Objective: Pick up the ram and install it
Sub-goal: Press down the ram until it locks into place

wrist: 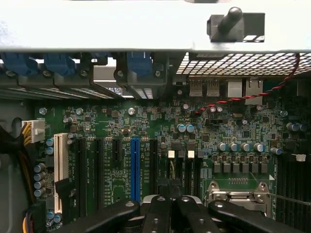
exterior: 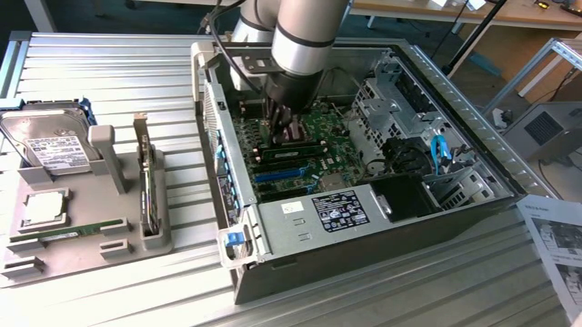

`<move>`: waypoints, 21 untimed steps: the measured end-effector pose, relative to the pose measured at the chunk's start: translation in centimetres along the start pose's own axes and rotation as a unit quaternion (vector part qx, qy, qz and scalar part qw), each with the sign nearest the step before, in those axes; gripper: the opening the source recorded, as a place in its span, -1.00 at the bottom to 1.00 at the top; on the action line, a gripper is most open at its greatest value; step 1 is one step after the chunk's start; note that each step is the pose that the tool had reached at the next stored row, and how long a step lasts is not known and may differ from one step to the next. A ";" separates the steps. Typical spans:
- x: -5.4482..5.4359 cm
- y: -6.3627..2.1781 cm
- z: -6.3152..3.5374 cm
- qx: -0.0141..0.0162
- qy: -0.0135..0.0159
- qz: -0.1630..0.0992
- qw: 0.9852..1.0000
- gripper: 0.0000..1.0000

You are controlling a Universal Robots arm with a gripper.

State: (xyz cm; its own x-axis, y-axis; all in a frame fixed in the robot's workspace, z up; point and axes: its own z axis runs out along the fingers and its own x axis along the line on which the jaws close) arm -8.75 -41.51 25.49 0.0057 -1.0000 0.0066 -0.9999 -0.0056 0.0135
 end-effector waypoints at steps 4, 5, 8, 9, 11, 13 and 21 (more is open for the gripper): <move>0.0 0.00 0.25 0.000 0.000 0.000 1.000 -0.79; 0.0 0.00 0.29 0.000 0.000 0.000 1.000 -0.79; 0.0 0.00 0.29 0.000 0.000 0.000 1.000 -0.79; 0.0 0.00 0.30 0.000 0.000 0.000 1.000 -0.79; 0.0 0.00 0.29 0.000 0.000 0.000 1.000 -0.79; 0.0 0.00 0.30 0.000 0.000 0.000 1.000 -0.79; -0.3 0.32 0.35 0.000 0.000 0.000 1.000 -0.79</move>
State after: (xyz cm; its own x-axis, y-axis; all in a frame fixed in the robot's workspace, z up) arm -9.07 -41.24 25.15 0.0057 -1.0000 0.0066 -0.9999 -0.0056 0.0135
